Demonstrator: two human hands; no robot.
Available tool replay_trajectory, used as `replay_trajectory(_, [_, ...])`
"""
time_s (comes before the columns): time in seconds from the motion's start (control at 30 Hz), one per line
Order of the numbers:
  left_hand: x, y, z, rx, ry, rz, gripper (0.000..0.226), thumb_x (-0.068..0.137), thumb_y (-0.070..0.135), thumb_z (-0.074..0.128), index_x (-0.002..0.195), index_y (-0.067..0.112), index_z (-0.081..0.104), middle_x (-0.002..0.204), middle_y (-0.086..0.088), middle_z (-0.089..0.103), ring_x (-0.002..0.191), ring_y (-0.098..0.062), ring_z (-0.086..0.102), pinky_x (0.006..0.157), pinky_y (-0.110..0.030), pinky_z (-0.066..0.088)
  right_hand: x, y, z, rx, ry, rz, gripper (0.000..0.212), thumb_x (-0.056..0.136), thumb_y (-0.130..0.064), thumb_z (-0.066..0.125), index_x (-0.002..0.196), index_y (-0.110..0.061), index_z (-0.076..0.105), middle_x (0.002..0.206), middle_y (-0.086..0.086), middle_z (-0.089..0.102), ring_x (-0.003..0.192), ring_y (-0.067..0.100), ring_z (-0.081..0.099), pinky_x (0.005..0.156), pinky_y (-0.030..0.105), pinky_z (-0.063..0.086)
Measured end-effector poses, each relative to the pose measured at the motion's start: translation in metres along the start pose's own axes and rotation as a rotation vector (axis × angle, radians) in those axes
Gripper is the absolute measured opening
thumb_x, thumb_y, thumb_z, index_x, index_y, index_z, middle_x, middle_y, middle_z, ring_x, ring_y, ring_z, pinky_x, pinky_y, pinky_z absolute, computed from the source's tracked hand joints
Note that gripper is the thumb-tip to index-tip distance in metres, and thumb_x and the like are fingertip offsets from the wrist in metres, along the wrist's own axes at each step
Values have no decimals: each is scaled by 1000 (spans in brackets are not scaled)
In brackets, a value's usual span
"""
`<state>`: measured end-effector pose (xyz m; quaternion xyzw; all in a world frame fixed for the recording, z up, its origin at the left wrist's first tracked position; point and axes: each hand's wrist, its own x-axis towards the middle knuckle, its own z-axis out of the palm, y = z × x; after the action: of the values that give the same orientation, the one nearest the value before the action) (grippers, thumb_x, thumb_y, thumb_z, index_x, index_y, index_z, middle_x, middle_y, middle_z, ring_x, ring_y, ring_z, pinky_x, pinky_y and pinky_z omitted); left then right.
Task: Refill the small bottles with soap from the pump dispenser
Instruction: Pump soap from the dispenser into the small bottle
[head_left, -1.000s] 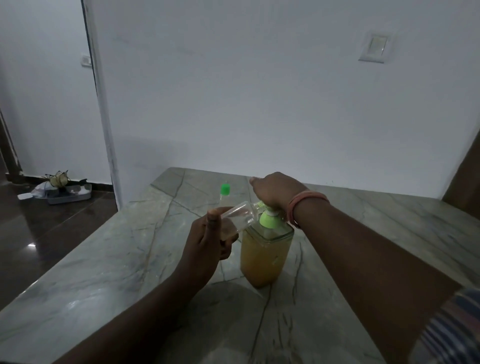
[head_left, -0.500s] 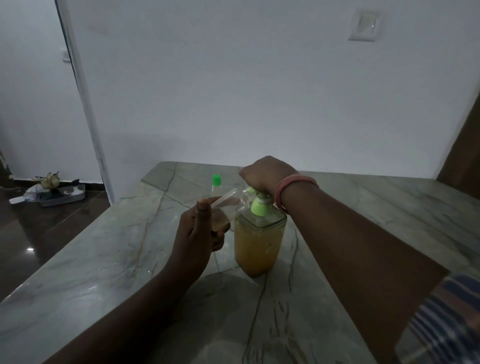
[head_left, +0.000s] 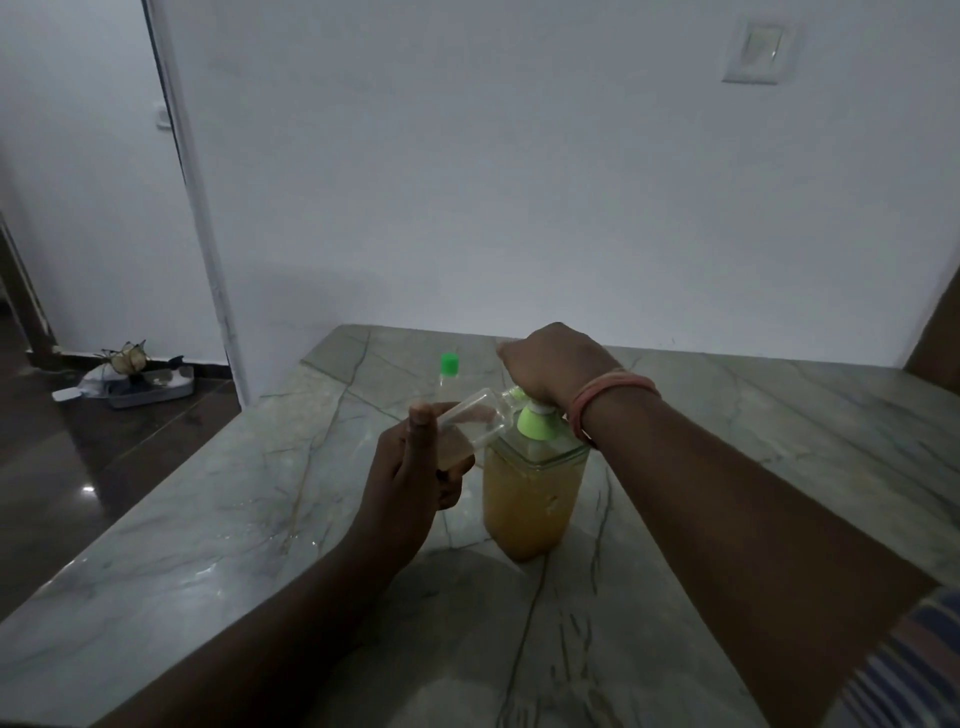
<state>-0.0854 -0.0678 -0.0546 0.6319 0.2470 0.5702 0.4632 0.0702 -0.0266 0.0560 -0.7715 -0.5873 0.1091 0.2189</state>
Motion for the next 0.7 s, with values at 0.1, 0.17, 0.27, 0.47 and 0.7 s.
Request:
replay_trajectory(0.1, [-2,1,1,15,-4,-2,81,80,86,35,112,21,71,61,-3,53,48,-13,40,43,-23,31,-1,-3,-4,-40,2,-8,29,85,-42,47,72,-17,55,81,4,61,73,21,58,67,31,43])
replay_trajectory(0.17, [-2,1,0,26,1,-3,83,79,87,35,113,19,71,61,-1,53,48,-12,41,42,-23,32,0,-6,-4,-58,0,-21,29,85,-43,49,71,-18,52,81,4,60,73,21,58,68,32,45])
replay_trajectory(0.27, [-1,0,0,18,8,-12,95,76,89,37,118,10,67,60,0,54,48,-10,41,43,-22,33,2,-1,0,48,64,-6,33,85,-46,48,70,-17,51,81,5,61,77,26,60,67,31,43])
replay_trajectory(0.47, [-1,0,1,17,13,-2,95,76,90,37,117,10,68,62,-2,54,48,-12,41,43,-23,33,1,-2,-3,22,-24,-4,31,86,-39,47,71,-14,55,83,7,62,75,25,59,64,30,42])
replay_trajectory(0.7, [-1,0,-1,23,23,8,92,79,87,37,117,8,67,62,-1,54,48,-10,42,43,-22,33,-13,0,-1,12,-38,-50,32,100,-25,42,71,-14,47,100,13,58,91,31,56,88,40,51])
